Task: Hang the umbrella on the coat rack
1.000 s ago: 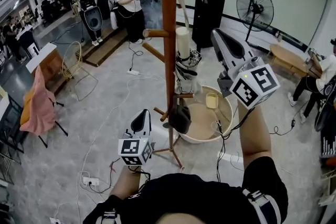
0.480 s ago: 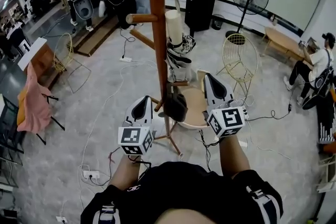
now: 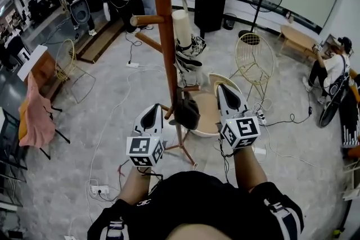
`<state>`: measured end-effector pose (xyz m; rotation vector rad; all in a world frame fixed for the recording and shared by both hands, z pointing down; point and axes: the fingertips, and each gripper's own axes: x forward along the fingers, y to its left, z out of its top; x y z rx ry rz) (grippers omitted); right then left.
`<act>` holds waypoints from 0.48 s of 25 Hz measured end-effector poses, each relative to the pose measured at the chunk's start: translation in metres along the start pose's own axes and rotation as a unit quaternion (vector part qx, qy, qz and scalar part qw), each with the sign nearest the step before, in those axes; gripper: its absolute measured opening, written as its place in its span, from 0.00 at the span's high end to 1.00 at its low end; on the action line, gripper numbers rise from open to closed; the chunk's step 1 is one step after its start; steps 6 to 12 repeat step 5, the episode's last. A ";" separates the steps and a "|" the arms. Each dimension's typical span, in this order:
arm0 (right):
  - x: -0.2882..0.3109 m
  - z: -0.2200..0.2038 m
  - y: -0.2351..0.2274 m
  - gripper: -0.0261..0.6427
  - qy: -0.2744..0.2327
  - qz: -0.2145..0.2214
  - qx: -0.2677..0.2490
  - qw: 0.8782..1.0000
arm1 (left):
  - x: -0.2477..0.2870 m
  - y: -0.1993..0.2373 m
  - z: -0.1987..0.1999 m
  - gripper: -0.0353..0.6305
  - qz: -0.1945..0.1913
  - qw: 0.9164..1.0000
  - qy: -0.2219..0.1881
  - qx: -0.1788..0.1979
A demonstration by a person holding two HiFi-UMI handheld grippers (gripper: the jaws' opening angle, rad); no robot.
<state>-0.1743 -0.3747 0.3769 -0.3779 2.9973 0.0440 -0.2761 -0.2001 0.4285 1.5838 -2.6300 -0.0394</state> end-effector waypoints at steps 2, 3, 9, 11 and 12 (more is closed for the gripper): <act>-0.002 0.002 0.001 0.94 0.002 0.000 0.007 1.000 | -0.001 -0.002 0.001 0.92 -0.002 1.000 0.002 0.000; -0.003 0.002 0.002 0.94 0.003 0.000 0.008 1.000 | -0.002 -0.003 0.002 0.92 -0.002 1.000 0.003 0.000; -0.005 0.002 0.004 0.94 0.007 0.001 0.009 1.000 | -0.002 -0.006 0.004 0.92 -0.005 1.000 0.005 0.001; -0.005 0.002 0.004 0.94 0.007 0.001 0.009 1.000 | -0.002 -0.006 0.004 0.92 -0.005 1.000 0.005 0.001; -0.005 0.002 0.004 0.94 0.007 0.001 0.009 1.000 | -0.002 -0.006 0.004 0.92 -0.005 1.000 0.005 0.001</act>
